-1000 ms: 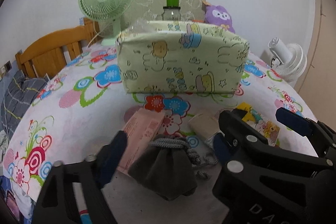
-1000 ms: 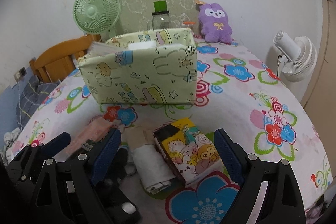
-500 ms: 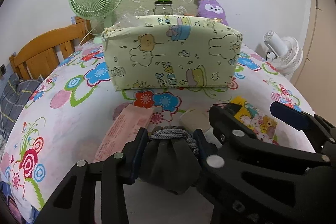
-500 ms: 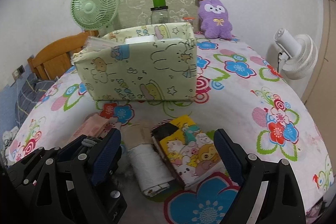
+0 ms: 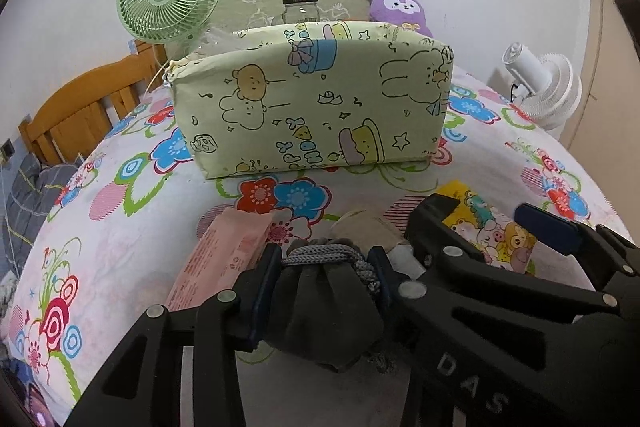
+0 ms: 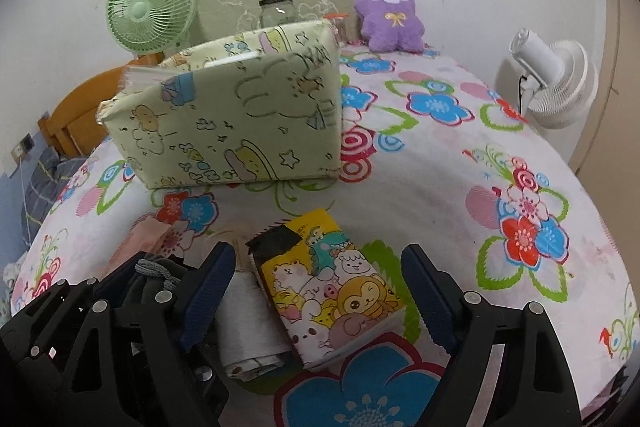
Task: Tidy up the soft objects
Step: 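Grasp the dark grey drawstring pouch with the left tool while the right tool grasps the yellow cartoon pack, then lift the grey pouch with the left tool while the right tool lifts the yellow pack, then carry both held items over the fabric box and lower them inside, then open both tools to release the items into the box, then withdraw both open tools back from the box toward the items on the cloth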
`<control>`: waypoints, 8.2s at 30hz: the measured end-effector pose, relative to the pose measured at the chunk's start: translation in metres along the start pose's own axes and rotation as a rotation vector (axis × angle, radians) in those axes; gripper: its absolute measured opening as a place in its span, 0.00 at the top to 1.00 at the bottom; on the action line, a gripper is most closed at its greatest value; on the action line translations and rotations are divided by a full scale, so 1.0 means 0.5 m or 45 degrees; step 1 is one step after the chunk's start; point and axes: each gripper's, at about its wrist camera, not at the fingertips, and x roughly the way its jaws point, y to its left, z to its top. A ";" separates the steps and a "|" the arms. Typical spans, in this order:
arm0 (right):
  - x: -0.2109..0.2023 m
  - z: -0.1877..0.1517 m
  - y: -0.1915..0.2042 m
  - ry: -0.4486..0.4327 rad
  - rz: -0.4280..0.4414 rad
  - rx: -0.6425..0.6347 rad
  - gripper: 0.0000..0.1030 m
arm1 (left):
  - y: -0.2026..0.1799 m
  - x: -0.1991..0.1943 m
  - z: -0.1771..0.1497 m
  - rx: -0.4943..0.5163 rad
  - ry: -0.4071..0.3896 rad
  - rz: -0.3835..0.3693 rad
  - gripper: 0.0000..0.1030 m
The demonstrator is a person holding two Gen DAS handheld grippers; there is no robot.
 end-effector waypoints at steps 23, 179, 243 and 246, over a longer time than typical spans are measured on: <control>-0.017 0.005 -0.007 0.005 0.040 0.022 0.53 | -0.010 0.000 0.012 -0.003 0.025 0.001 0.56; 0.014 0.320 0.097 -0.208 0.157 -0.102 0.14 | 0.101 0.029 0.295 -0.121 -0.154 -0.004 0.00; -0.225 0.153 0.110 -0.329 0.055 -0.151 0.03 | 0.092 -0.189 0.144 -0.090 -0.309 -0.001 0.00; -0.223 0.141 0.109 -0.319 0.047 -0.149 0.03 | 0.090 -0.188 0.133 -0.078 -0.300 -0.010 0.00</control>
